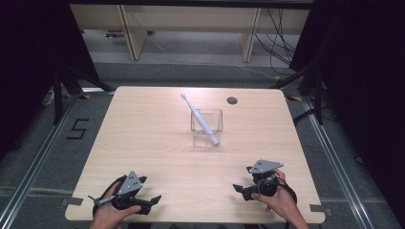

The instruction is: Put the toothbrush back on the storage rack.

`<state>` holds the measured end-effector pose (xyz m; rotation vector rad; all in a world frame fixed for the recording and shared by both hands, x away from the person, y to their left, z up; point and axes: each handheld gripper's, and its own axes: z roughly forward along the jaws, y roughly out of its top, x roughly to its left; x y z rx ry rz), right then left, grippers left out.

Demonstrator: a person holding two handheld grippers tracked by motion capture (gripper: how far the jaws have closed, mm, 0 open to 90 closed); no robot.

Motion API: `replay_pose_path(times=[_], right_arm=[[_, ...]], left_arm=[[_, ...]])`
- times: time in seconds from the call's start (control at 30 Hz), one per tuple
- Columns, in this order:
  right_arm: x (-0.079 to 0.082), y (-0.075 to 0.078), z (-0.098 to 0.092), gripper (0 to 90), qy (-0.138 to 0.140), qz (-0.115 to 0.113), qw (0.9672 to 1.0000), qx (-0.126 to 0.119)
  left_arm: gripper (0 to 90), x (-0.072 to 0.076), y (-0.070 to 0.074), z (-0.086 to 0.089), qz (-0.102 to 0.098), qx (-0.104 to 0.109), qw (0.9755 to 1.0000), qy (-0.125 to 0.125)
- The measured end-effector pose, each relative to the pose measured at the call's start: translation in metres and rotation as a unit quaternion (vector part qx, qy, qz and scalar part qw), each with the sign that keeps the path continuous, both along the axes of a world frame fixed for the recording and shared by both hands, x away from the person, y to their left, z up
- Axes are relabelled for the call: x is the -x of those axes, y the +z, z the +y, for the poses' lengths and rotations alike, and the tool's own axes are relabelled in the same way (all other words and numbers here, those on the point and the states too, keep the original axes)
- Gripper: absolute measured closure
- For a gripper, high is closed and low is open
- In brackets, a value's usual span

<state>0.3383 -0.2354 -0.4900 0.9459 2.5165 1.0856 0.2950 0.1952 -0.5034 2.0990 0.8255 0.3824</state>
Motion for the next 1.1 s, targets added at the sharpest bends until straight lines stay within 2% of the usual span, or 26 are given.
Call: replay_pose_path(times=[0.03,0.07,0.1,0.13,0.17,0.27,0.37,0.4,0.47,0.5,0.57,0.67,0.7,0.73,0.8,0.83,0.87,0.9,0.93,0.97,1.0,1.03,1.1], right_arm=[[0.001,0.0,-0.001,16.4,-0.001,-0.003,1.0,0.002],[0.002,-0.001,-0.001,16.4,-0.007,0.005,1.0,0.003],[0.002,-0.002,-0.002,16.4,-0.002,-0.004,0.9999,0.009],[0.003,-0.002,-0.002,16.4,-0.004,0.002,1.0,0.007],[0.002,-0.003,-0.004,16.4,0.003,0.0,1.0,0.008],[0.005,-0.005,-0.004,16.6,0.001,-0.006,1.0,0.007],[0.008,-0.003,-0.005,16.6,-0.007,0.005,0.9998,0.019],[0.008,-0.005,-0.005,16.6,-0.006,0.003,0.9999,0.011],[0.009,-0.004,-0.007,16.7,-0.002,0.002,0.9998,0.02],[0.009,-0.006,-0.006,16.7,-0.004,0.0,0.9999,0.011],[0.009,-0.006,-0.009,16.8,0.01,-0.001,0.9997,0.023],[0.011,-0.005,-0.011,16.8,0.0,0.007,0.9998,0.02],[0.011,-0.006,-0.012,16.8,-0.004,-0.004,0.9997,0.023],[0.012,-0.005,-0.012,16.8,-0.01,0.007,0.9997,0.02],[0.011,-0.007,-0.013,16.7,-0.009,-0.002,0.9998,0.015],[0.011,-0.005,-0.014,16.7,-0.005,0.009,0.9997,0.022],[0.011,-0.005,-0.014,16.7,-0.005,0.007,0.9998,0.02],[0.014,-0.005,-0.013,16.7,-0.021,0.02,0.9995,0.014],[0.012,-0.005,-0.014,16.7,-0.013,0.008,0.9997,0.017],[0.012,-0.005,-0.014,16.7,-0.013,0.006,0.9997,0.018],[0.013,-0.005,-0.014,16.7,-0.013,0.007,0.9997,0.018],[0.013,-0.005,-0.014,16.7,-0.013,0.006,0.9997,0.018],[0.012,-0.005,-0.014,16.7,-0.013,0.006,0.9998,0.017]], left_arm=[[15.0,-0.001,0.001,0.001,-0.003,-0.01,0.9999,0.0],[14.9,0.0,0.001,0.002,-0.001,-0.009,1.0,-0.003],[14.9,-0.001,0.001,0.001,-0.003,-0.009,1.0,0.0],[14.9,0.0,0.0,0.001,-0.002,-0.005,1.0,-0.001],[14.9,0.0,0.001,0.0,-0.001,-0.007,1.0,-0.004],[14.9,0.0,0.0,0.0,0.0,-0.006,1.0,-0.006],[14.9,0.0,0.001,0.001,0.003,-0.008,0.9999,-0.008],[14.9,0.0,0.001,0.001,0.003,-0.009,0.9999,-0.005],[14.9,0.0,0.0,0.001,0.005,-0.008,0.9999,-0.004],[14.9,0.0,0.001,0.001,0.005,-0.008,0.9999,-0.007],[14.9,0.0,0.0,0.0,0.004,-0.008,1.0,-0.003],[14.9,0.0,-0.001,0.0,0.0,-0.007,1.0,0.001],[14.9,0.0,-0.001,0.0,0.001,-0.006,1.0,0.001],[15.0,0.0,0.0,0.0,0.001,-0.009,1.0,0.001],[14.9,0.0,-0.001,-0.001,0.003,-0.003,1.0,0.001],[14.9,0.0,-0.001,-0.001,0.002,-0.002,1.0,0.0],[14.9,0.0,-0.001,-0.001,0.002,-0.003,1.0,-0.001],[14.9,0.0,-0.001,-0.001,0.002,-0.002,1.0,0.0],[14.9,0.0,0.0,0.0,0.0,-0.009,1.0,0.0],[14.9,0.0,0.0,0.0,0.0,-0.009,1.0,0.0],[15.0,0.001,-0.001,-0.001,0.003,0.0,1.0,0.002],[15.0,0.0,-0.001,0.0,0.0,-0.008,1.0,0.001],[14.9,0.0,0.0,0.0,0.004,-0.007,1.0,-0.001]])
